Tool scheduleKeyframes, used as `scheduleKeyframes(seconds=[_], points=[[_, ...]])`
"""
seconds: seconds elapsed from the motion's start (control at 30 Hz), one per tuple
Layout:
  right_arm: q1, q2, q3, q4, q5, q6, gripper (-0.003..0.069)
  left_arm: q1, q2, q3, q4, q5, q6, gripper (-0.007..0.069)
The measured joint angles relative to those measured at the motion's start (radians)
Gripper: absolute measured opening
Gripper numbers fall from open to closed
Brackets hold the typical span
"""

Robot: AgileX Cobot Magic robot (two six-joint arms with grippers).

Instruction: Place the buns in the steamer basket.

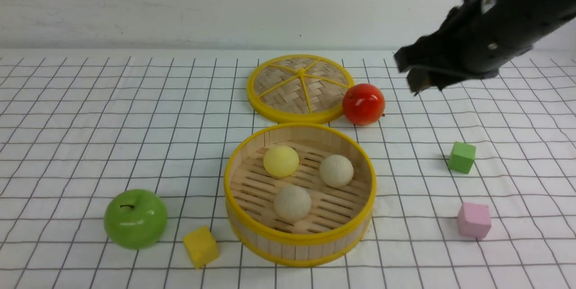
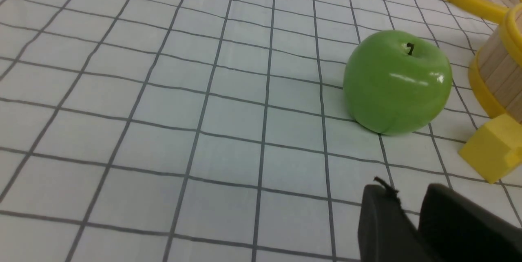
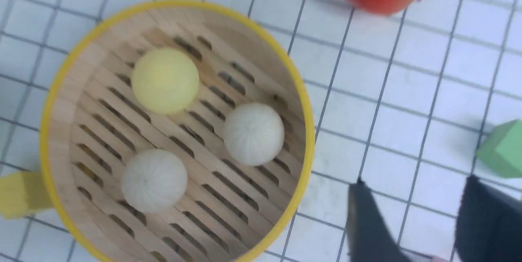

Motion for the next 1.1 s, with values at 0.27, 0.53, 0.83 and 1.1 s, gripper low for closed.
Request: scheduleKeyframes(seconds=[0.27,0.53,0.83,1.1], points=[[0.0,-0.358,0.276,-0.007,-0.118,0.0,-0.002,0.0,0.0,0.0,0.0,0.0,0.0,0.0143],[0.0,-0.515,0.393,-0.006,-0.038,0.0,-0.002,0.0,0.0,0.0,0.0,0.0,0.0,0.0143],[-0.001,-0.53,0.402,-0.004,0.038,0.0,-0.0017,0.0,0.0,0.0,0.0,0.0,0.0,0.0143],[-0.15,-0.692,0.483,-0.032,-0.039,-0.06,-0.0011,0.0,0.0,0.0,0.0,0.0,0.0,0.0143]])
